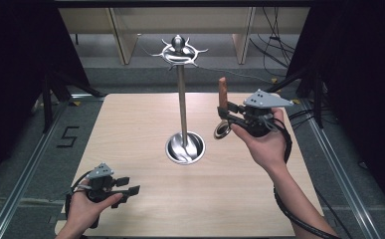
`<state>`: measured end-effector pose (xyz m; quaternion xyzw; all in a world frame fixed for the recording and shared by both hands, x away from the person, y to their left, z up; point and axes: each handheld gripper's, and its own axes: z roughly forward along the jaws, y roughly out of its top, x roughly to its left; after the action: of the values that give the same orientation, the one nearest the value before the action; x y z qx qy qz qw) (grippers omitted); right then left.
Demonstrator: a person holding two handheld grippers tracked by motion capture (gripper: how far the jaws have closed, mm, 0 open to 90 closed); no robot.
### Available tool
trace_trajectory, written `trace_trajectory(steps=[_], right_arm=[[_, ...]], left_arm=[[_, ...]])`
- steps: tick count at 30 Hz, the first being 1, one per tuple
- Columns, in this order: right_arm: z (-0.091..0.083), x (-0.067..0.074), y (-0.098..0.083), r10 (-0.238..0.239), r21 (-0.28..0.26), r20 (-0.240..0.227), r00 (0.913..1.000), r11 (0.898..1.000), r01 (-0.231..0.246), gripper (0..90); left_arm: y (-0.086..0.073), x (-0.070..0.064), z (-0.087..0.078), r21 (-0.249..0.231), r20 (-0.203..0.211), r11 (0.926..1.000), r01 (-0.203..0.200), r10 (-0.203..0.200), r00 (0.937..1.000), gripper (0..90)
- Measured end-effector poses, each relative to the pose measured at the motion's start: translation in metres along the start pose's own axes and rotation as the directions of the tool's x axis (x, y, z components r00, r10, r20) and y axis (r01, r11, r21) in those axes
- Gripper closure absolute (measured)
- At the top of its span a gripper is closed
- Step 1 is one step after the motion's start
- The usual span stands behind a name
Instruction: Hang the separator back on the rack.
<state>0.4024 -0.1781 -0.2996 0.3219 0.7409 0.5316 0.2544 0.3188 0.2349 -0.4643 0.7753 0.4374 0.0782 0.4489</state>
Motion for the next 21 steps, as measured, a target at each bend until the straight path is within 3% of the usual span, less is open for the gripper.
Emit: trace_trajectory(steps=[3,7,11,13,14,21], right_arm=[[0.0008,0.0014,0.0009,0.007,-0.007,-0.002,1.0000,1.000,-0.007,68.7],[0.0018,0.0006,0.0031,-0.031,-0.012,0.000,0.9995,0.999,0.031,68.8],[0.0027,0.0032,0.0045,0.001,-0.007,0.001,1.0000,1.000,-0.001,68.7],[0.0030,0.0015,0.0058,-0.021,-0.007,0.003,0.9998,1.000,0.021,68.7],[0.0033,0.0034,0.0060,0.002,-0.007,-0.005,1.0000,1.000,-0.002,68.8],[0.0045,0.0038,0.0099,-0.010,-0.005,-0.015,0.9998,1.000,0.010,68.8]], left_arm=[[0.0001,0.0000,0.0001,0.000,0.001,1.0000,0.001,-0.001,1.0000,40.7],[0.0000,0.0000,0.0003,0.001,0.000,1.0000,0.002,-0.002,1.0000,40.8],[0.0000,0.0001,0.0001,-0.001,0.001,1.0000,0.002,-0.002,1.0000,40.8],[0.0000,0.0002,0.0002,0.001,0.000,1.0000,0.002,-0.002,1.0000,40.8],[0.0000,0.0002,0.0003,0.001,0.001,1.0000,0.002,-0.002,1.0000,40.7],[0.0000,0.0001,0.0004,0.001,0.002,1.0000,0.004,-0.004,1.0000,40.7]])
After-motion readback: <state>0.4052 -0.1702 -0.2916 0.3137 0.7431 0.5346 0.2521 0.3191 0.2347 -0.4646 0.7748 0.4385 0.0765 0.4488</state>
